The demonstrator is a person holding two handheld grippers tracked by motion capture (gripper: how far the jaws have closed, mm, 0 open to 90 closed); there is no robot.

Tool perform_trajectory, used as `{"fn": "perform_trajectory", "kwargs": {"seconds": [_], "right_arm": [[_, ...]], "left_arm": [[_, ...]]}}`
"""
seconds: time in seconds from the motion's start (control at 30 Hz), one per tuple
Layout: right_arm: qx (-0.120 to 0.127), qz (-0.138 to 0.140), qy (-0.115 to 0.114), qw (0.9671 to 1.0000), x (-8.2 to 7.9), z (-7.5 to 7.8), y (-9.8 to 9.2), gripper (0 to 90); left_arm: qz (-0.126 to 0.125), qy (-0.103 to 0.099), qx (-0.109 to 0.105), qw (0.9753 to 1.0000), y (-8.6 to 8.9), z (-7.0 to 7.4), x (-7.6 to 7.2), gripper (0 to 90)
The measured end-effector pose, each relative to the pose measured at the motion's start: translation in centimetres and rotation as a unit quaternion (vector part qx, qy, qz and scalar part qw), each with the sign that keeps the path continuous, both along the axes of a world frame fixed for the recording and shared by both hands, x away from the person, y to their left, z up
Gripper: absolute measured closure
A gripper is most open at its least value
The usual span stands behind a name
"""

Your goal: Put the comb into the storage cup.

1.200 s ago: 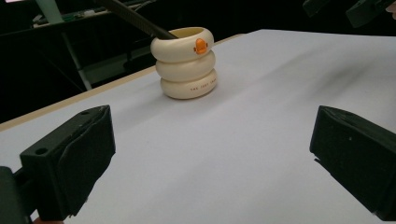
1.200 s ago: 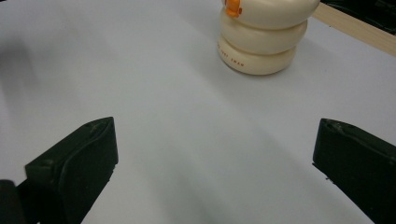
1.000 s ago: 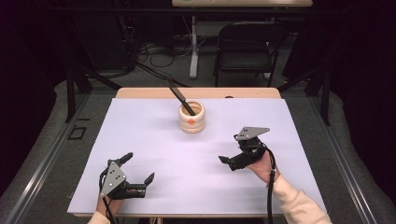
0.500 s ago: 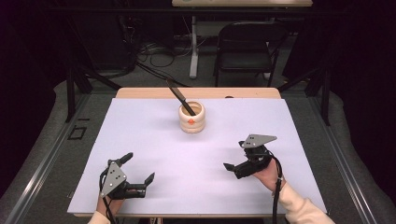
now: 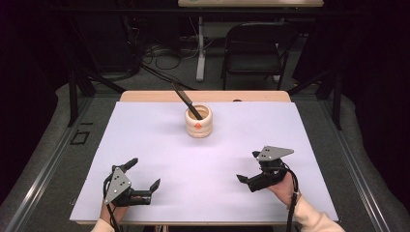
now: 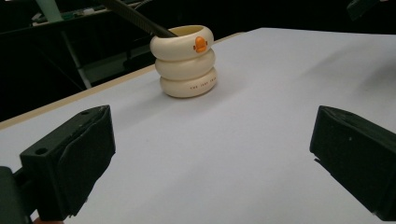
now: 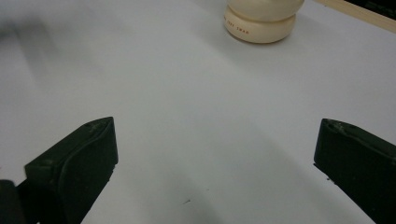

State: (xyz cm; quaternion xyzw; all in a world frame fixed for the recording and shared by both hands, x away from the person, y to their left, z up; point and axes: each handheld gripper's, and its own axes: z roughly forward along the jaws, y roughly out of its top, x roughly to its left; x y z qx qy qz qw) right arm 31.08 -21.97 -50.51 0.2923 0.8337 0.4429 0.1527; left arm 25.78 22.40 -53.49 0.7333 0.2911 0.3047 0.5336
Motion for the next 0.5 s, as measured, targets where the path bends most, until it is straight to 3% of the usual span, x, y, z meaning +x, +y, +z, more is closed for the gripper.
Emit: {"fn": "perform_trajectory", "kwargs": {"seconds": [0.5], "right_arm": [[0.005,-0.004,-0.017,0.9998,-1.7,-0.6,-1.2,0.0]], "left_arm": [[0.001,0.0,0.002,1.0,0.0,0.0,0.0,0.2]]}}
